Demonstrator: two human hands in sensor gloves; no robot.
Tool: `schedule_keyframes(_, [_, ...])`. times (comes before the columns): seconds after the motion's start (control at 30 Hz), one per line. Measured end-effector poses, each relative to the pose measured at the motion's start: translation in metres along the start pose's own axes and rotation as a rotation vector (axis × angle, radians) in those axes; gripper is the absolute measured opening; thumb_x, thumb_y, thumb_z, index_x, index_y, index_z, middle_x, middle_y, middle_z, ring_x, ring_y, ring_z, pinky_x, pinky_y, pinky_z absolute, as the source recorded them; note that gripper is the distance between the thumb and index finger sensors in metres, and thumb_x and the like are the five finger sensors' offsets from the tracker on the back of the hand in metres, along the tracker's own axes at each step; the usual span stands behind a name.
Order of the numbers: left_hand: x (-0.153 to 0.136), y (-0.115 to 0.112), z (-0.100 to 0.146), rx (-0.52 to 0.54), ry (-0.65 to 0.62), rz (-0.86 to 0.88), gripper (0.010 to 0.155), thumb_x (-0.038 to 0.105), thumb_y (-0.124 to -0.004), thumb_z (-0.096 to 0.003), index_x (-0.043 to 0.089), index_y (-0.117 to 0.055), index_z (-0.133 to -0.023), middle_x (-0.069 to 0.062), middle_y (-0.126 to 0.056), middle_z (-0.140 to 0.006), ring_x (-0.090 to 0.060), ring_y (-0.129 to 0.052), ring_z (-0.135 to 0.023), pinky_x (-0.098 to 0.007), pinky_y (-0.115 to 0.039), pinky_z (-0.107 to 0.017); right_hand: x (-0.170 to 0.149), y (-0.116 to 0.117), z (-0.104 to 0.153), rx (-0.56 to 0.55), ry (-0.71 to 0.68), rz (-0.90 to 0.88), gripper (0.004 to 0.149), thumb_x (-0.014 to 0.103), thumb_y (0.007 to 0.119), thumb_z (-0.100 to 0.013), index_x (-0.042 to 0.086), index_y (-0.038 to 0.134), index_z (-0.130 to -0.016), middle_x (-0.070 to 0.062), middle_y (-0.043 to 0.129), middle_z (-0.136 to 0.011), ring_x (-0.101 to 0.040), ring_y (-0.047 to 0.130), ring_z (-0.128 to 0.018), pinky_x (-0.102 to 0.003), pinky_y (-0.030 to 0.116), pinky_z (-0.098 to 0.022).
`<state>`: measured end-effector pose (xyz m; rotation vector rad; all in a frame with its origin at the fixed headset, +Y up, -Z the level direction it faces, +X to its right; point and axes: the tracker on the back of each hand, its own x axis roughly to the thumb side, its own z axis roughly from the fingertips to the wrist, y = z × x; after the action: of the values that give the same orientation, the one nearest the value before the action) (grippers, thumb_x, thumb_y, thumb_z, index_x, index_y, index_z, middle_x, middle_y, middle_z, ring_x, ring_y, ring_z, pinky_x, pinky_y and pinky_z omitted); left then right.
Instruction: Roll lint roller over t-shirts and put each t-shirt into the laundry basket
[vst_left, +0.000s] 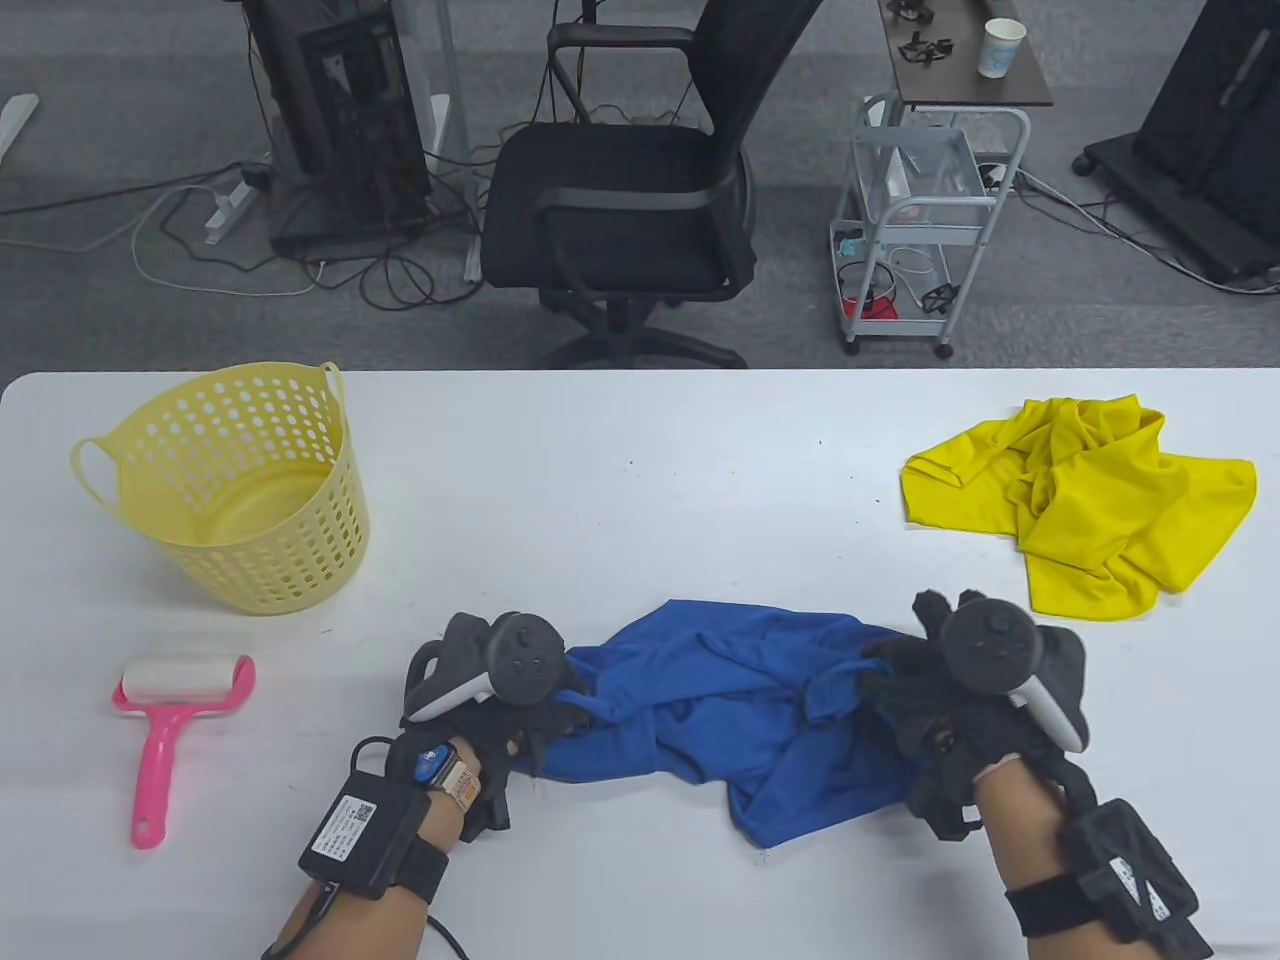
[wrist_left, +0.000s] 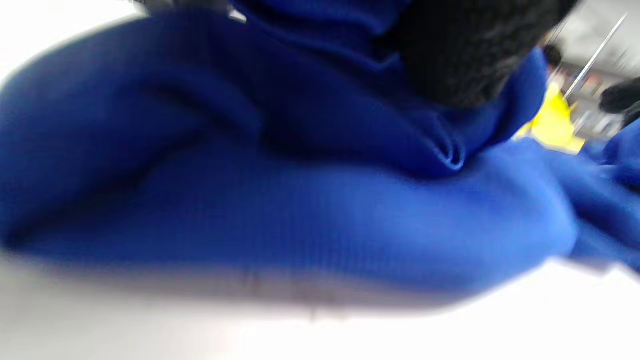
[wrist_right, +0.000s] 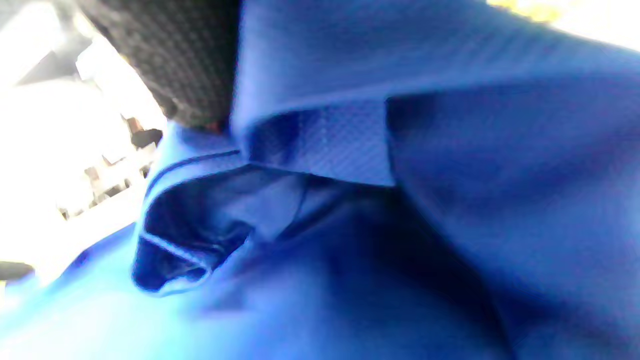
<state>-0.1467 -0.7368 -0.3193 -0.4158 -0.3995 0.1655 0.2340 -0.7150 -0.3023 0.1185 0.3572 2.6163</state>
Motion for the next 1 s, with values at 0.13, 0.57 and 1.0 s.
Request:
schedule_keyframes(0.13, [-0.007, -0.012, -0.010, -0.084, 0.044, 0.040, 0.041, 0.047, -0.084, -0.0427, 0.027, -0.071, -0.077, -0.021, -0.041, -0.116, -0.067, -0.029, -0.103, -0.081, -0.033, -0.065, -0.008, 0.040, -0.011, 0.309, 0.111, -0.049, 0.046, 0.039, 0.081, -0.049, 0.010, 0.065, -0.082, -0.030, 0.011, -0.103, -0.068, 0.002, -0.088, -0.083, 0.015, -0.055])
schedule_keyframes(0.57, [-0.003, 0.045, 0.033, 0.367, 0.192, -0.285, 0.034, 0.040, -0.088, -0.0405, 0.029, -0.077, -0.070, -0.010, -0.095, -0.078, -0.022, -0.108, -0.059, -0.058, -0.081, -0.054, 0.030, 0.005, 0.009, -0.251, -0.237, 0.301, 0.038, 0.033, 0.089, -0.040, 0.015, 0.073, -0.068, -0.019, 0.063, -0.084, -0.037, 0.086, -0.060, -0.046, 0.083, -0.044])
schedule_keyframes(1.0, [-0.008, 0.108, 0.099, 0.001, -0.069, 0.070, 0.038, 0.044, -0.089, -0.0415, 0.025, -0.084, -0.074, -0.009, -0.107, -0.063, -0.017, -0.112, -0.040, -0.057, -0.085, -0.050, 0.032, -0.080, 0.070, 0.087, -0.432, -0.280, 0.037, 0.032, 0.091, -0.042, 0.013, 0.076, -0.070, -0.020, 0.069, -0.084, -0.033, 0.093, -0.050, -0.042, 0.087, -0.036])
